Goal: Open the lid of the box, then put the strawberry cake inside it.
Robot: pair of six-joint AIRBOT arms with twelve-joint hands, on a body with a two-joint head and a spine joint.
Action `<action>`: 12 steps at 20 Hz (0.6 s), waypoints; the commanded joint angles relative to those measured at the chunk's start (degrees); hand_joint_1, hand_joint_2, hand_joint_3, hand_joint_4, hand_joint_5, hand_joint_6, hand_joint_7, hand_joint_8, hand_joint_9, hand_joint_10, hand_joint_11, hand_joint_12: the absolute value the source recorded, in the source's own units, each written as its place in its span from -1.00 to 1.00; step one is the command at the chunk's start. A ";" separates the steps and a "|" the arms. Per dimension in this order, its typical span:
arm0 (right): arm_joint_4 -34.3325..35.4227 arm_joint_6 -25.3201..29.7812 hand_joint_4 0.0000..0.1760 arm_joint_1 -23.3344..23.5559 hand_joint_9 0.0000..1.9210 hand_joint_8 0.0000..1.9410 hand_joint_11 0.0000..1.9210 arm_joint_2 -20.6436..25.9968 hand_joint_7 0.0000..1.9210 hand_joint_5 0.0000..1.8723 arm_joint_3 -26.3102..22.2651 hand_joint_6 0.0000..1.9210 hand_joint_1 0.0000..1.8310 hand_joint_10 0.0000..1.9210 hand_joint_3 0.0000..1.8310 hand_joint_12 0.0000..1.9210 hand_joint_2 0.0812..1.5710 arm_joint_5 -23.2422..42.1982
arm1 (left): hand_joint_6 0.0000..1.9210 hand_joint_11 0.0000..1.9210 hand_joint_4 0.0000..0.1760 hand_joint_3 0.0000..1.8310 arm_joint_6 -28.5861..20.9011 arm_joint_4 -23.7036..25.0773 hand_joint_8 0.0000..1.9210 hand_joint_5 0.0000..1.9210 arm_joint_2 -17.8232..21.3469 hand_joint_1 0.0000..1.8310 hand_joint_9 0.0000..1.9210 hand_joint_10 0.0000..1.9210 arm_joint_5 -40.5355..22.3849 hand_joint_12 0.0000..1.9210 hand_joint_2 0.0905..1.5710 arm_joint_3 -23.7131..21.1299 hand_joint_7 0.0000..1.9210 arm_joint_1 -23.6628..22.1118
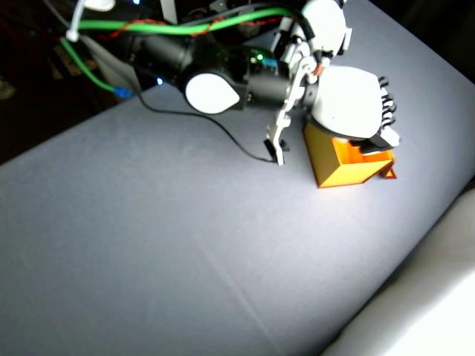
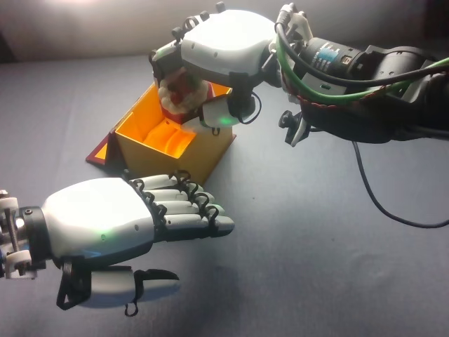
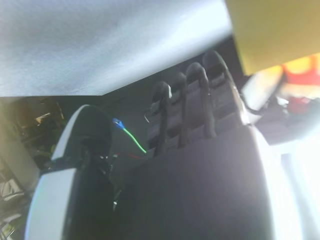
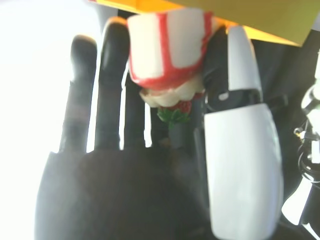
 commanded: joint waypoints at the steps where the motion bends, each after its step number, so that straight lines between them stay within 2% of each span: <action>1: 0.31 0.27 -1.00 0.80 -0.32 0.61 -0.50 -0.08 -0.30 -0.32 0.22 0.47 0.26 0.52 -0.98 0.76 0.62 5.73 | -0.98 -1.00 -1.00 -1.00 -0.24 -1.36 -0.99 -0.72 -0.23 -0.51 -0.82 -0.97 -5.56 -0.54 0.84 0.19 -0.75 -0.66; 2: 0.31 0.27 -1.00 0.81 -0.43 0.68 -0.62 -0.15 -0.36 -0.33 0.21 0.51 0.20 0.50 -0.99 0.85 0.66 5.73 | -0.98 -1.00 -1.00 -1.00 -0.42 -1.32 -0.99 -0.70 -0.35 -0.53 -0.81 -0.97 -5.55 -0.59 0.84 0.27 -0.72 -0.67; 3: 0.19 0.27 -0.88 0.81 -0.52 0.70 -0.70 -0.35 -0.41 -0.34 0.22 0.56 0.17 0.44 -1.00 0.85 0.69 5.66 | -0.99 -1.00 -1.00 -1.00 -0.56 -1.31 -0.98 -0.69 -0.45 -0.54 -0.79 -0.97 -5.54 -0.56 0.85 0.36 -0.68 -0.67; 4: 0.02 0.27 -1.00 0.81 -0.47 0.05 -0.75 -0.40 -0.46 -0.37 0.25 0.61 0.13 0.04 -1.00 0.57 0.69 5.62 | -0.98 -1.00 -1.00 -1.00 -0.56 -1.30 -0.99 -0.68 -0.50 -0.53 -0.79 -0.97 -5.52 -0.52 0.85 0.38 -0.69 -0.70; 5: -0.11 0.27 -1.00 0.81 -0.46 -0.30 -0.74 -0.47 -0.46 -0.58 0.26 -0.03 0.19 -0.22 -1.00 0.40 0.58 5.46 | -0.99 -1.00 -1.00 -1.00 -0.57 -1.27 -0.99 -0.67 -0.58 -0.54 -0.78 -0.97 -5.51 -0.57 0.86 0.43 -0.69 -0.79; 6: -0.21 0.27 -1.00 0.81 -0.56 -0.62 -0.88 -0.53 -0.54 -0.68 0.28 -0.37 0.07 -0.49 -1.00 0.34 0.58 5.35 | -0.99 -1.00 -1.00 -1.00 -0.57 -1.25 -0.99 -0.66 -0.59 -0.54 -0.76 -0.96 -5.51 -0.55 0.86 0.44 -0.66 -0.85; 7: -0.49 0.27 -0.60 0.81 -0.73 -0.88 -0.98 -0.59 -0.71 -0.76 0.25 -0.68 -0.03 -0.75 -1.00 0.22 0.51 5.31 | -0.99 -1.00 -1.00 -1.00 -0.58 -1.25 -0.99 -0.66 -0.61 -0.55 -0.76 -0.96 -5.52 -0.57 0.86 0.46 -0.67 -0.86; 8: -0.56 0.27 -0.57 0.81 -0.75 -0.97 -1.00 -0.61 -0.74 -0.80 0.25 -0.86 -0.02 -0.88 -1.00 0.20 0.45 5.22 | -1.00 -1.00 -1.00 -1.00 -0.58 -1.25 -1.00 -0.69 -0.63 -0.59 -0.81 -0.98 -5.52 -0.71 0.88 0.49 -0.71 -0.86; 10: -0.74 0.27 -0.68 0.81 -0.73 -0.99 -1.00 -0.62 -0.73 -0.83 0.27 -0.96 0.01 -0.95 -1.00 0.10 0.37 4.81 | -1.00 -1.00 -1.00 -1.00 -0.59 -1.26 -0.99 -0.70 -0.64 -0.52 -0.79 -0.97 -5.55 -0.68 0.87 0.55 -0.69 -0.92; 11: -0.91 0.27 -0.38 0.81 -0.78 -1.00 -1.00 -0.61 -0.84 -0.89 0.29 -0.99 -0.08 -0.98 -0.99 0.14 0.43 4.68 | -1.00 -1.00 -1.00 -1.00 -0.60 -1.26 -0.97 -0.72 -0.66 -0.56 -0.75 -0.95 -5.58 -0.61 0.87 0.57 -0.63 -0.94; 12: -1.31 0.27 -0.58 0.81 -0.79 -1.00 -1.00 -0.61 -0.86 -0.88 0.30 -0.99 -0.08 -0.99 -0.99 0.13 0.44 4.38 | -1.00 -1.00 -1.00 -1.00 -0.60 -1.27 -0.98 -0.74 -0.66 -0.59 -0.76 -0.96 -5.70 -0.63 0.88 0.57 -0.64 -0.97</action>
